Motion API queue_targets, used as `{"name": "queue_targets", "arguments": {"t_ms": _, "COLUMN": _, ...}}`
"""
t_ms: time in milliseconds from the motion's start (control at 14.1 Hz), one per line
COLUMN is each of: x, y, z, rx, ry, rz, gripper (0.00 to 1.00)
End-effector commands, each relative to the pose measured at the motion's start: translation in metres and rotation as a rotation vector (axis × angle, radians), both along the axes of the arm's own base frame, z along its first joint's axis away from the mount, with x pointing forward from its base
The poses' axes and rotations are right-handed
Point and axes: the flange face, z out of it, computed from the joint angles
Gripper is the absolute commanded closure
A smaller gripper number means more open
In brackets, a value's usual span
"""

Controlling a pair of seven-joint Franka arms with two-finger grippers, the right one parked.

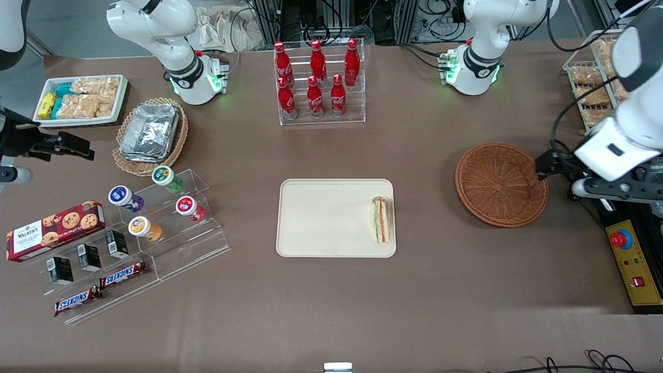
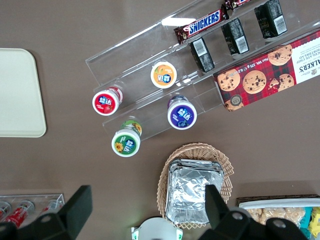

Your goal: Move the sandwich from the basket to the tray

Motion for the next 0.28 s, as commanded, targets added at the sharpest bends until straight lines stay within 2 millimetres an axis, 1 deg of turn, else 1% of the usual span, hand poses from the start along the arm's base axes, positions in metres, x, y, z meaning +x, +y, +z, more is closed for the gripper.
{"name": "queue_targets", "arguments": {"t_ms": 0, "x": -0.002, "y": 0.028, "z": -0.002, "rx": -0.015, "ry": 0.008, "rz": -0.017, "gripper": 0.0}}
{"name": "queue_targets", "arguments": {"t_ms": 71, "x": 0.004, "y": 0.039, "z": -0.009, "rx": -0.012, "ry": 0.02, "rz": 0.001, "gripper": 0.0}}
{"name": "queue_targets", "arguments": {"t_ms": 141, "x": 0.007, "y": 0.04, "z": -0.007, "rx": -0.011, "ry": 0.014, "rz": 0.004, "gripper": 0.0}}
{"name": "queue_targets", "arguments": {"t_ms": 212, "x": 0.01, "y": 0.039, "z": -0.011, "rx": -0.01, "ry": 0.019, "rz": 0.004, "gripper": 0.0}}
